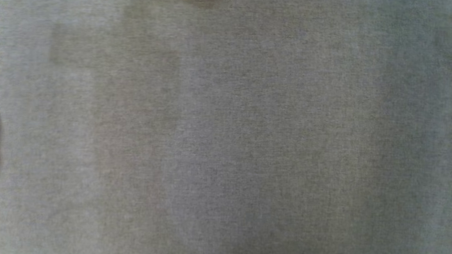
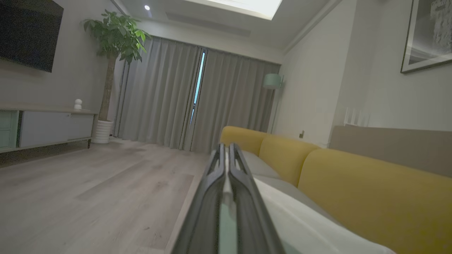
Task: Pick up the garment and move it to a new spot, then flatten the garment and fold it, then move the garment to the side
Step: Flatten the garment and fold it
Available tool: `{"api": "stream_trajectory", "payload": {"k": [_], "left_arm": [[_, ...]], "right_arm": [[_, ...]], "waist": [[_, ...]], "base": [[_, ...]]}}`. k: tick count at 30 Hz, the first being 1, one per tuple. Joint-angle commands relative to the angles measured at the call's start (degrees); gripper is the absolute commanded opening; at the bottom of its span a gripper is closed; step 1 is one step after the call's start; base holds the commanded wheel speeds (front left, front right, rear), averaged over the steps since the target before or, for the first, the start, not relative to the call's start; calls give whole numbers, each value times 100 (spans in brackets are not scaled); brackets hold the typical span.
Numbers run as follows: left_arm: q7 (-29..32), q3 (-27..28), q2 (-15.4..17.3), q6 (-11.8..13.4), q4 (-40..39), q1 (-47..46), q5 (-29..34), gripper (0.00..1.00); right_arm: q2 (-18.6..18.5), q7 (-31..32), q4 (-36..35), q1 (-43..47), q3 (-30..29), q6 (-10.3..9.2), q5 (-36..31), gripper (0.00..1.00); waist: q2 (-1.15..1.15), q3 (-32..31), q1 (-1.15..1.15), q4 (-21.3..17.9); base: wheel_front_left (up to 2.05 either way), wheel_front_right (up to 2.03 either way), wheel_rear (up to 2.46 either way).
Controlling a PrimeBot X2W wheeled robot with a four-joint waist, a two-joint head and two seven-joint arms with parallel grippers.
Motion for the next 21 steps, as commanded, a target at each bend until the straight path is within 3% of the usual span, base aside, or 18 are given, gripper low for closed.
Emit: {"api": "stream_trajectory", "payload": {"k": [1, 11, 16, 21], "left_arm": [[-45, -97, 227, -43, -100, 320, -65, 0], [-66, -1166, 260, -61, -493, 2824, -869, 0], [3, -1745, 515, -62, -932, 3905, -1601, 0], [-6, -2168, 755, -62, -1388, 4690, -1857, 0]], "right_arm": [[24, -57, 104, 249, 39, -4, -6, 0], [-237, 518, 1406, 1651, 1001, -4, 511, 0], [-402, 907, 1449, 2384, 1674, -4, 1157, 0], [-735, 1327, 955, 3143, 2477, -4, 1950, 0]], "waist": [[0, -99, -1, 94], [0, -894, -1, 356], [0, -1411, -1, 461], [0, -1822, -1, 538]], "base": [[0, 0, 0], [0, 0, 0], [0, 0, 0], [0, 0, 0]]}}
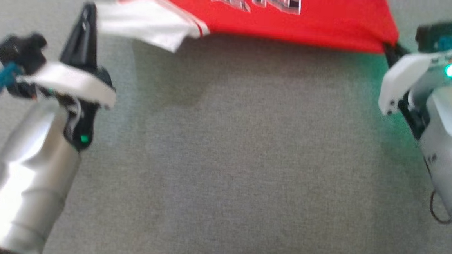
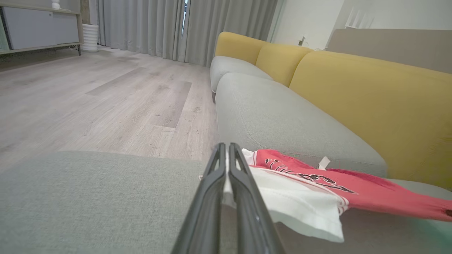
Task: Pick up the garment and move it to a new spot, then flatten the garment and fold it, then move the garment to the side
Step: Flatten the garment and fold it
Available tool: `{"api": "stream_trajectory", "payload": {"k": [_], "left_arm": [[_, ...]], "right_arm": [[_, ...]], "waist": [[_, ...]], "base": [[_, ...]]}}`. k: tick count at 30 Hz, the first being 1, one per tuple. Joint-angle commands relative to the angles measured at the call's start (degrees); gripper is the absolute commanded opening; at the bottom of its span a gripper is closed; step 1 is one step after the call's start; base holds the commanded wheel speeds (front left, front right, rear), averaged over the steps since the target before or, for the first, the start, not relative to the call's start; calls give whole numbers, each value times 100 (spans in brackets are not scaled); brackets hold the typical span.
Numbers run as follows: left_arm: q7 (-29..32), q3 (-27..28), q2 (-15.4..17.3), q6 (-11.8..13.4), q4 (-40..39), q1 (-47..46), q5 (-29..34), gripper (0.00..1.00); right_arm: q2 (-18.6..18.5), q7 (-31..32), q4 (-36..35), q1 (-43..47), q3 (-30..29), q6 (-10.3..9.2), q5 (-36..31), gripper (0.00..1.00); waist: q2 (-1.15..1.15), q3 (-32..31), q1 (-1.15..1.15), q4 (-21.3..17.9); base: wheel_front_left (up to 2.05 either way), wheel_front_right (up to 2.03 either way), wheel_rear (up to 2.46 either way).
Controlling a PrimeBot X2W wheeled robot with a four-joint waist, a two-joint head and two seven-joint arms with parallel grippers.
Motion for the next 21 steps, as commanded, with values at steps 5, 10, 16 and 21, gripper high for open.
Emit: {"api": "stream_trajectory", "payload": {"k": [5, 10, 16, 21], "left_arm": [[-29, -176, 585, 10, -430, 454, 30, 0], [17, -457, 801, 10, -697, 983, 138, 0], [139, -639, 1000, 76, -1099, 1610, 179, 0], [292, -725, 1170, 182, -1479, 2037, 171, 0]], "right_arm": [[-593, 497, -918, 637, 720, -5, 948, 0], [-1159, 902, -1682, 1078, 1334, -5, 1588, 0], [-1712, 1197, -2503, 1491, 1886, -5, 2266, 0], [-2045, 1353, -2954, 1719, 2165, -5, 2609, 0]], "waist": [[0, -514, 2, 94], [0, -730, 2, 55], [0, -926, 2, 0], [0, -1088, 2, -36]], "base": [[0, 0, 0], [0, 0, 0], [0, 0, 0], [0, 0, 0]]}}
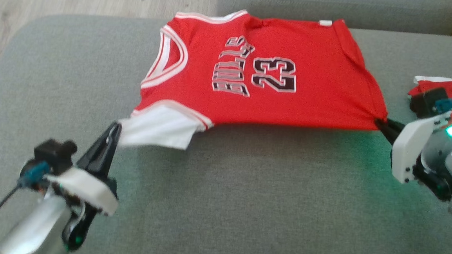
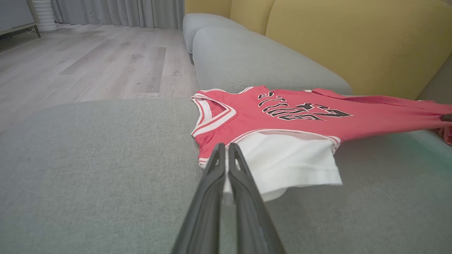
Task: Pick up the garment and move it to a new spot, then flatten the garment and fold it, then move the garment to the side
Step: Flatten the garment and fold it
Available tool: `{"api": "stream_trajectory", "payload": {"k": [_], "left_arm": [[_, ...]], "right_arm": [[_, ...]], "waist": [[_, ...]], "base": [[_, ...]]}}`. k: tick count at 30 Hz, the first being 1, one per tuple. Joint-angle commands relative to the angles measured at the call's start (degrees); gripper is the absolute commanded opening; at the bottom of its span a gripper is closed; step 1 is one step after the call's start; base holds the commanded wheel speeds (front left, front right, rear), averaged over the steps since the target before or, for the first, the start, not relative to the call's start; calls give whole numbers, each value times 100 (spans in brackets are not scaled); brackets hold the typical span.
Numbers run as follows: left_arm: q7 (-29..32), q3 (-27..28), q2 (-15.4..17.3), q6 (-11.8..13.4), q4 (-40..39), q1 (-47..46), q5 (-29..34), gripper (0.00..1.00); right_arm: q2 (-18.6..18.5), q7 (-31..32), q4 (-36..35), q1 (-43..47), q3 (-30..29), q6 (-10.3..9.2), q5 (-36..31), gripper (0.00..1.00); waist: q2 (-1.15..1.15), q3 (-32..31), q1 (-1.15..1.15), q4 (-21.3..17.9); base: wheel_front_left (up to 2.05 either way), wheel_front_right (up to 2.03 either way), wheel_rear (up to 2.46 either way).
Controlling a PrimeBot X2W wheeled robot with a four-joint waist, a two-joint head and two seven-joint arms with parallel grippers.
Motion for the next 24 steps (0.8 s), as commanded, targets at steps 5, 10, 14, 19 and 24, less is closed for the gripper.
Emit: {"api": "stream_trajectory", "payload": {"k": [5, 10, 14, 19, 24], "left_arm": [[198, 184, 534, 263, -756, 427, -63, 0], [439, 136, 793, 545, -1540, 1121, -168, 0], [549, 181, 1011, 807, -2184, 1359, -125, 0], [745, 182, 1148, 980, -2608, 1261, -7, 0], [884, 181, 1217, 1026, -2708, 979, 130, 0]], "right_arm": [[-565, 239, -655, 339, 277, -5, 473, 0], [-873, 561, -1191, 712, 500, -5, 928, 0], [-1087, 697, -1526, 904, 552, -5, 1124, 0], [-1166, 663, -1738, 876, 502, -5, 1111, 0], [-1132, 658, -1828, 689, 397, -5, 1013, 0]], "waist": [[0, -280, 1, -70], [0, -502, 1, -150], [0, -544, 1, -142], [0, -437, 1, -129], [0, -213, 1, -151]], "base": [[0, 0, 0], [0, 0, 0], [0, 0, 0], [0, 0, 0], [0, 0, 0]]}}
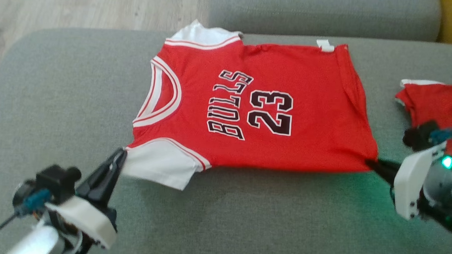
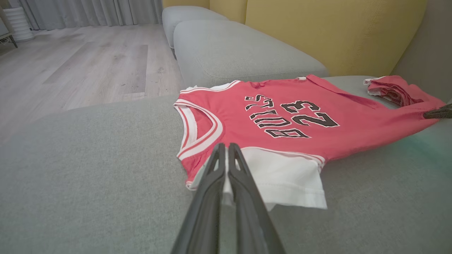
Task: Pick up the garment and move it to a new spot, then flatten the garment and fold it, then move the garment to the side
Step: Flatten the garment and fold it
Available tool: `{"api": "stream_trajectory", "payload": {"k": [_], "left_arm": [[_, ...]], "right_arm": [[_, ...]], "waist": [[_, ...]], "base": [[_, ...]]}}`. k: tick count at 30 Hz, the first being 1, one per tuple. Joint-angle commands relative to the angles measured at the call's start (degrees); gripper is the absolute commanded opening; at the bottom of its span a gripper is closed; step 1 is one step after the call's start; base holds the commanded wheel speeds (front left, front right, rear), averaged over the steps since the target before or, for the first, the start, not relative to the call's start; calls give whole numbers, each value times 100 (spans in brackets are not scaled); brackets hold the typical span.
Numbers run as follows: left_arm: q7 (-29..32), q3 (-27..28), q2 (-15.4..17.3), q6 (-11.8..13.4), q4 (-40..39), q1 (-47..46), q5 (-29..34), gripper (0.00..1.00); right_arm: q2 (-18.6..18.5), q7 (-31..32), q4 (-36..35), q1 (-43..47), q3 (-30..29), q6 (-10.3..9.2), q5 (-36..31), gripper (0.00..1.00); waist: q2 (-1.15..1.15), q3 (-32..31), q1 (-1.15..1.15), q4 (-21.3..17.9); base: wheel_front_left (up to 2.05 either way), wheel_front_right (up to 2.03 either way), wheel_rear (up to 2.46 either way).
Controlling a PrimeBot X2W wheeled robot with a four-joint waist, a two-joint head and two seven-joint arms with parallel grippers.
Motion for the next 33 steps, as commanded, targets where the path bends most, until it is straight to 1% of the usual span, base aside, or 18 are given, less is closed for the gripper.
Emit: {"api": "stream_trajectory", "payload": {"k": [1, 6, 12, 19, 20, 25, 26, 29, 30, 31, 32, 33], "left_arm": [[2, 288, 268, 32, -153, -467, 73, 0], [138, 336, 319, -39, 11, -922, 146, 0], [351, 246, 308, -278, 425, -1710, 374, 0], [528, 142, 200, -606, 1298, -2752, 628, 0], [528, 142, 200, -606, 1298, -2752, 628, 0], [586, -13, 47, -819, 1953, -3412, 791, 0], [577, -87, -5, -878, 2212, -3651, 874, 0], [548, -193, -105, -954, 2583, -3965, 945, 0], [521, -218, -145, -970, 2702, -4071, 966, 0], [446, -223, -190, -970, 2817, -4185, 1006, 65], [371, -221, -243, -957, 2946, -4290, 1042, 100], [160, -172, -359, -893, 3190, -4490, 1080, 100]], "right_arm": [[-165, -42, -131, -262, -143, -5, -74, 0], [-45, -46, -60, -544, -305, -5, -175, 0], [211, 47, 308, -908, -460, -5, -349, 0], [558, 178, 703, -1312, -460, -5, -579, 0], [558, 178, 703, -1312, -460, -5, -579, 0], [754, 182, 892, -1586, -418, -5, -671, 0], [830, 186, 949, -1706, -383, -5, -702, 0], [932, 161, 1039, -1912, -325, -5, -765, 0], [960, 49, 1078, -2010, -336, -5, -845, 28], [998, -76, 1148, -2093, -375, -5, -901, 100], [1056, -167, 1243, -2159, -430, -5, -917, 100], [1171, -375, 1428, -2302, -560, -5, -942, 100]], "waist": [[0, 140, 0, -19], [0, 443, 0, -67], [0, 788, 0, -162], [0, 1132, 0, -325], [0, 1132, 0, -325], [0, 1385, 0, -434], [0, 1481, 0, -478], [0, 1605, 0, -538], [0, 1642, 0, -551], [0, 1670, 0, -557], [0, 1691, 0, -562], [0, 1719, 0, -568]], "base": [[0, 0, 0], [0, 0, 0], [0, 0, 0], [0, 0, 0], [0, 0, 0], [0, 0, 0], [0, 0, 0], [0, 0, 0], [0, 0, 0], [0, 0, 0], [0, 0, 0], [0, 0, 0]]}}
